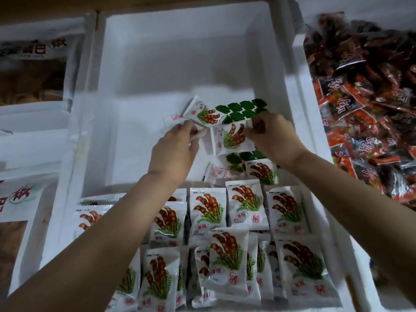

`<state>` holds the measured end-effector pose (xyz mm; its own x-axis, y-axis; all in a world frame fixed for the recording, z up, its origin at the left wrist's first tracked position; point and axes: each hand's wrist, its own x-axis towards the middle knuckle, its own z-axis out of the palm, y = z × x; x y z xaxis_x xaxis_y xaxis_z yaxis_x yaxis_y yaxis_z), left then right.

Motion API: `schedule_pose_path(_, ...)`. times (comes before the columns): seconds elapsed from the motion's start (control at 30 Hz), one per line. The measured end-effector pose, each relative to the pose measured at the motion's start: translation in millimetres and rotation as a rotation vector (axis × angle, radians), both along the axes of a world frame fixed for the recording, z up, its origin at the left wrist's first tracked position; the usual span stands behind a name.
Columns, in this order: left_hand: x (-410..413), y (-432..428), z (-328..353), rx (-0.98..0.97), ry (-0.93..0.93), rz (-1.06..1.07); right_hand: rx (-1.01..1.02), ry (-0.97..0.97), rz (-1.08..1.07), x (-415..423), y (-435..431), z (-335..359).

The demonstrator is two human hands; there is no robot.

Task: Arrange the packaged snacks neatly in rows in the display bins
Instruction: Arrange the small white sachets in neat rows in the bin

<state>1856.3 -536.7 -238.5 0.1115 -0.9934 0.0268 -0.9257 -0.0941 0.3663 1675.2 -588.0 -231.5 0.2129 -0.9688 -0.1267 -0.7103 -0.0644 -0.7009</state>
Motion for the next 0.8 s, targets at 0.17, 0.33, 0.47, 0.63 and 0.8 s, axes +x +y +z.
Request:
schedule_pose_path(0.17,-16,10,21,-0.112,0.242,0.139,0.007,-0.224,-0.098,-21,20,15)
schedule_pose_path(0.33,-38,22,36,-0.085,0.6,0.12,-0.02,-0.32,-0.061,-46,37,28)
schedule_pose_path(0.47,-48,33,42,-0.1,0.663,0.094,-0.095,-0.201,0.141,-70,41,39)
schedule_pose_path(0.63,-51,44,44,-0.103,0.651,0.076,-0.085,0.176,0.381,-80,54,29)
schedule_pose_path(0.8,-54,54,45,-0.075,0.627,0.068,-0.168,0.343,0.412,-77,66,20)
